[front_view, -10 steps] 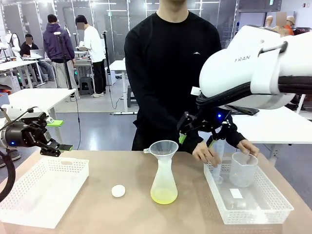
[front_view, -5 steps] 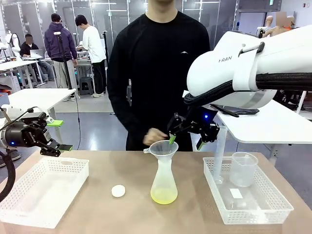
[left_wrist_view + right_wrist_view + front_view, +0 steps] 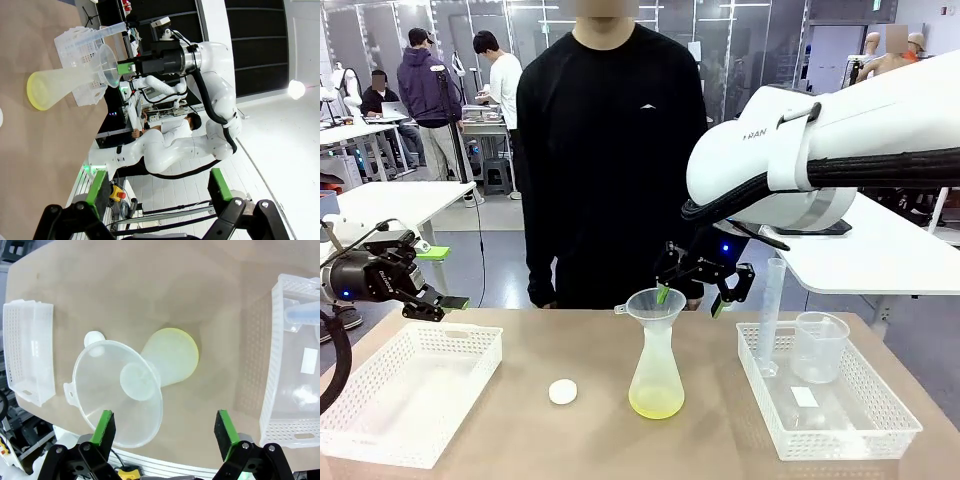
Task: Prepare the solutions needed for the experiment.
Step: Once the solution is in the Big flask , pick up the Plastic Funnel and place it back into the right Organizing basket.
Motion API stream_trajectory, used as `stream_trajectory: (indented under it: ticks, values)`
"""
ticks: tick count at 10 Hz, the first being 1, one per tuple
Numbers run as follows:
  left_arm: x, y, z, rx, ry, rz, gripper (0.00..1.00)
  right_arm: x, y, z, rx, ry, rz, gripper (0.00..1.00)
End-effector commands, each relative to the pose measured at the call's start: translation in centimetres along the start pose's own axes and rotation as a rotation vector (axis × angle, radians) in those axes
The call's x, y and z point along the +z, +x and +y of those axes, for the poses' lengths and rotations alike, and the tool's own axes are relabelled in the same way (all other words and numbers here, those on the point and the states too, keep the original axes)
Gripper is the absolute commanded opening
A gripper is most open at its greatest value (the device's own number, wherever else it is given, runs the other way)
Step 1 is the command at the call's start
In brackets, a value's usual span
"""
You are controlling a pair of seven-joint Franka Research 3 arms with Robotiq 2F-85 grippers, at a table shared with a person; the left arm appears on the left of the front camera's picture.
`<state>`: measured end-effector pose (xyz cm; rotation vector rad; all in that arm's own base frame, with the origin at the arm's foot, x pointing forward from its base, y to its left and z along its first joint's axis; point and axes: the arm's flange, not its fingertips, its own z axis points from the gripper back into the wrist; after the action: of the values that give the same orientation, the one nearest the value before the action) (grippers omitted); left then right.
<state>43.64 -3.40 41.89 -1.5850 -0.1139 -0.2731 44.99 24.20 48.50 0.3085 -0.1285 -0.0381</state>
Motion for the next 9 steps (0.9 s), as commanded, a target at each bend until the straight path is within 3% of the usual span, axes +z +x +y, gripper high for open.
stream_trajectory:
  ticks: [1,5,6,7,8,9]
  values:
    - [0.0,0.1,-0.3,0.003,-0.002,0.002,1.0,-0.5,0.7,1.0,-0.057,-0.019,0.008,1.0]
    - [0.0,0.1,-0.3,0.003,-0.002,0.002,1.0,-1.8,1.1,0.9,-0.066,0.004,0.022,1.0]
    - [0.0,0.1,-0.3,0.003,-0.002,0.002,1.0,-1.9,1.2,0.9,-0.079,0.0,0.027,0.82]
    - [0.0,0.1,-0.3,0.003,-0.002,0.002,1.0,-1.9,1.2,0.8,-0.09,0.004,0.036,0.82]
    - [0.0,0.1,-0.3,0.003,-0.002,0.002,1.0,-2.0,1.2,0.8,-0.096,0.006,0.042,0.64]
    - [0.0,0.1,-0.3,0.003,-0.002,0.002,1.0,-2.0,1.1,0.8,-0.096,0.004,0.047,0.77]
